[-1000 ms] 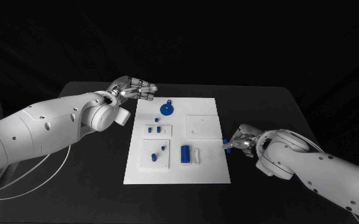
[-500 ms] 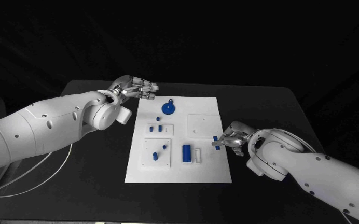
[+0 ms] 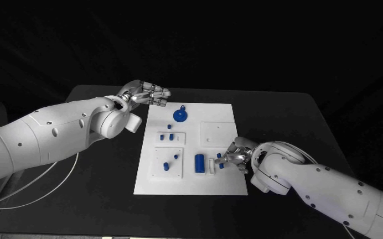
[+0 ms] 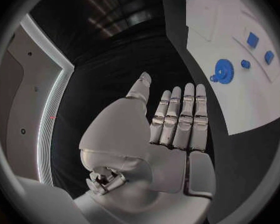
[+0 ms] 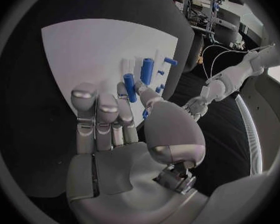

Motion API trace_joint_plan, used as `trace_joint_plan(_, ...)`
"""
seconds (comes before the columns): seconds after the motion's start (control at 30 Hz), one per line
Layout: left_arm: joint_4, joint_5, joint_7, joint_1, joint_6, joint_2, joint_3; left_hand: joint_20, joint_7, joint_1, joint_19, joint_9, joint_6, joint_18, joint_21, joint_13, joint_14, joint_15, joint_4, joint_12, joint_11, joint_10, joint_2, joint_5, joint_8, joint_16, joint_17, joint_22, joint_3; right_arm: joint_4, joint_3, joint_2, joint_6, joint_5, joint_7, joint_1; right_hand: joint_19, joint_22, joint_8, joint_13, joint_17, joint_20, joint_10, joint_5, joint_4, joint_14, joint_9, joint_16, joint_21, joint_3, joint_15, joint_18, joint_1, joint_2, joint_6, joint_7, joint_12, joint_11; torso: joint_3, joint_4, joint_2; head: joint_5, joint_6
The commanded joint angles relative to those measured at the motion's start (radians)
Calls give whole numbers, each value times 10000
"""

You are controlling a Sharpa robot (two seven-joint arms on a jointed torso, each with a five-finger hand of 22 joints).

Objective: Assemble the parts on the task board

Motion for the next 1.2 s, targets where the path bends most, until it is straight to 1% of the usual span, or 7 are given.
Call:
trace_joint_plan(0.03,35,-21,43,4,103,33,6,17,13,-88,-52,13,20,-51,-16,2,-16,7,29,1,-43,-28,41,22,54,-6,5,-3,-18,-112,-32,114,556,17,-235,-6,531,-10,-4,11,-14,-67,19,46,12,-3,-3,-48,-39,-87,-37,-99,-42,94,22,17,-21,-11,5,-14,-1,22,2)
trace_joint_plan(0.17,47,-21,46,4,104,47,6,17,13,-88,-52,13,20,-51,-16,2,-16,7,29,1,-43,-28,41,22,54,-6,5,-3,-18,-311,-75,310,822,53,-313,-6,528,-21,-5,10,-18,-70,2,45,52,-4,-11,-66,-73,-165,-40,-99,-76,104,21,14,-33,-15,7,-18,0,31,-8)
trace_joint_plan(0.27,57,-21,47,4,107,53,6,17,13,-88,-52,13,20,-51,-16,2,-16,7,29,1,-43,-28,41,22,54,-6,5,-3,-18,-392,-88,402,864,61,-317,-6,529,-24,-4,9,-19,-71,-3,49,54,-3,-13,-71,-81,-187,-42,-101,-69,112,25,11,-37,-16,8,-8,2,36,-7)
trace_joint_plan(0.63,70,-22,43,4,122,63,5,18,12,-95,-60,14,27,-54,-16,2,-19,8,35,1,-45,-27,46,19,56,-6,6,-3,-15,-636,-113,758,763,-99,-229,-6,532,-33,-4,21,-4,-81,0,114,69,-2,-17,-80,-112,-242,-50,-100,-63,139,34,12,-32,-27,8,-18,3,72,-6)
trace_joint_plan(1.07,60,-22,34,4,134,67,4,18,12,-95,-60,14,27,-54,-16,2,-19,8,35,1,-45,-27,46,19,56,-6,6,-3,-15,-781,-116,920,711,-222,-165,-7,532,-42,-5,25,-6,-89,-7,124,92,-2,-21,-99,-127,-283,-57,-97,-85,132,26,14,-36,-29,3,-18,-1,104,14)
trace_joint_plan(1.13,55,-22,33,4,137,71,3,18,12,-95,-60,14,27,-54,-16,2,-19,8,35,1,-45,-27,46,19,56,-6,6,-3,-15,-817,-117,935,753,-227,-176,-7,531,-47,-4,24,-2,-92,-14,164,173,-2,-26,-104,-137,-403,-57,-92,-170,85,21,16,-44,-32,4,-19,2,111,12)
trace_joint_plan(1.2,48,-22,32,4,141,75,3,18,12,-95,-60,14,27,-54,-16,2,-19,8,35,1,-45,-27,46,19,56,-6,6,-3,-15,-855,-117,952,807,-230,-186,-7,531,-52,-5,16,4,-93,-32,364,315,-3,-40,-116,-142,-781,-59,-86,-225,76,13,19,-63,-29,6,-21,2,115,9)
